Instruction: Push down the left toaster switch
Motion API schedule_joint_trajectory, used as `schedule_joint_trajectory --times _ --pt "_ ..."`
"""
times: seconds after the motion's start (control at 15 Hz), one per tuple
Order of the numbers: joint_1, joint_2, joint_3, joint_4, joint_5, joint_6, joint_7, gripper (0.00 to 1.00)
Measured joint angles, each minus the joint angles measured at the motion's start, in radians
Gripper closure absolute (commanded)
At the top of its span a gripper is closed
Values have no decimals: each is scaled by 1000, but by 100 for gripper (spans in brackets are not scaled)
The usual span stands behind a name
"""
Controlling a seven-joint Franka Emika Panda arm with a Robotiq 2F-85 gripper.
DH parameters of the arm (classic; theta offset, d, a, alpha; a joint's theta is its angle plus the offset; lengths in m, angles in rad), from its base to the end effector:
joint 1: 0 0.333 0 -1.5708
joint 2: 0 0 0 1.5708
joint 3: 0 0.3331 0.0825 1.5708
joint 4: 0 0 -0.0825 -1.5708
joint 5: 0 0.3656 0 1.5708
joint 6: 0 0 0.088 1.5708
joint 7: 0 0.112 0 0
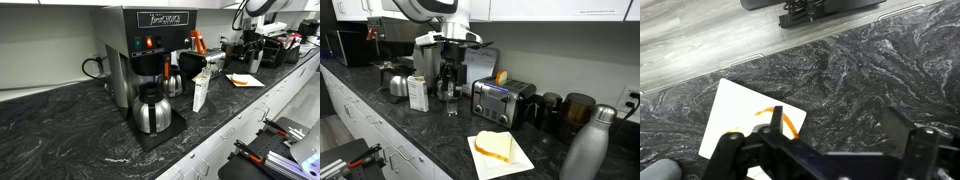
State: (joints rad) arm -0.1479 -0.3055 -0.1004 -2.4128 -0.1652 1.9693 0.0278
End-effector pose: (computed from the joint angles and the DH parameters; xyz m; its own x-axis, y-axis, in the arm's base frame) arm 0.3918 -0.1123 0.4363 0.9701 -0.1994 -0.1384 -0.1842 -0.9761 0.1153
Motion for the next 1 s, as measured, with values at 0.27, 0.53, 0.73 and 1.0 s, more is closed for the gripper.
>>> schedule_joint_trajectory --times 0.27,0.53,0.73,1.0 --pt "0 0 0 0 0 3 8 0" --pt "-2 0 -14 -16 4 115 26 0" --pt "-18 4 -51 -27 5 213 24 0" --pt "-20 11 -107 -44 87 309 -69 0"
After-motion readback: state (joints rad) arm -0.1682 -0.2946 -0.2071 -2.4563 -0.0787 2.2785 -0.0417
